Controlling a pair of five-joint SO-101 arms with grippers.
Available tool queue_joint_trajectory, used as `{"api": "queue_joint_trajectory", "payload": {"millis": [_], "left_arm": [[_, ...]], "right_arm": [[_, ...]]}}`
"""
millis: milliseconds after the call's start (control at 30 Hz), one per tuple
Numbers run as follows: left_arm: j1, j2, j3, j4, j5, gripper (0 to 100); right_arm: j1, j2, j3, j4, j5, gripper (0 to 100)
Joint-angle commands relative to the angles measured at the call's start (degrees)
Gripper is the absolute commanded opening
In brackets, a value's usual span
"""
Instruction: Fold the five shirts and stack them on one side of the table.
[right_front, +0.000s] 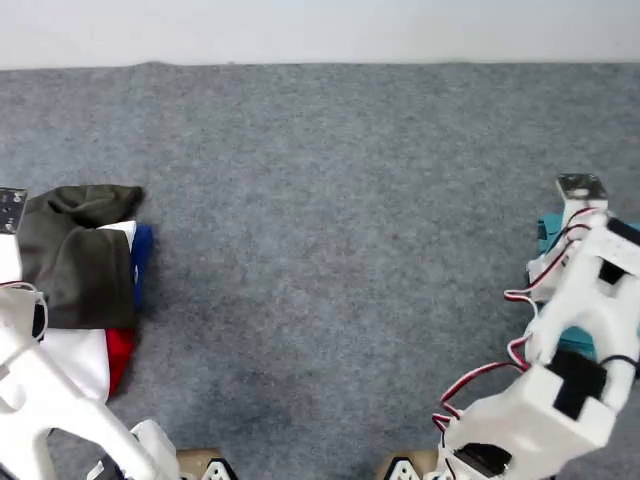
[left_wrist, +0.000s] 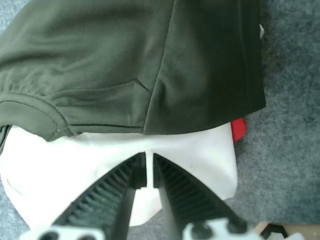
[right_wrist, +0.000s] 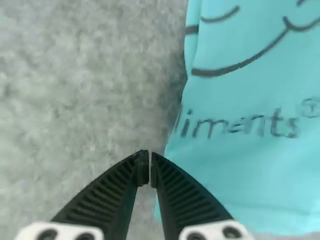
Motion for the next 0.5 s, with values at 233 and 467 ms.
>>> {"api": "queue_joint_trajectory", "payload": {"millis": [233,467], "left_arm": [[0.44,-1.93,-0.75,1.67,0.09,4],[0.53,-1.58,-6.29,6.07,-0.09,15]], "right_arm": [[-2.95,-15.87,-6.33,18.59,-0.53,0.9],[-9.19,-18.42,-6.07,33.36,-0.53,0.9]]}}
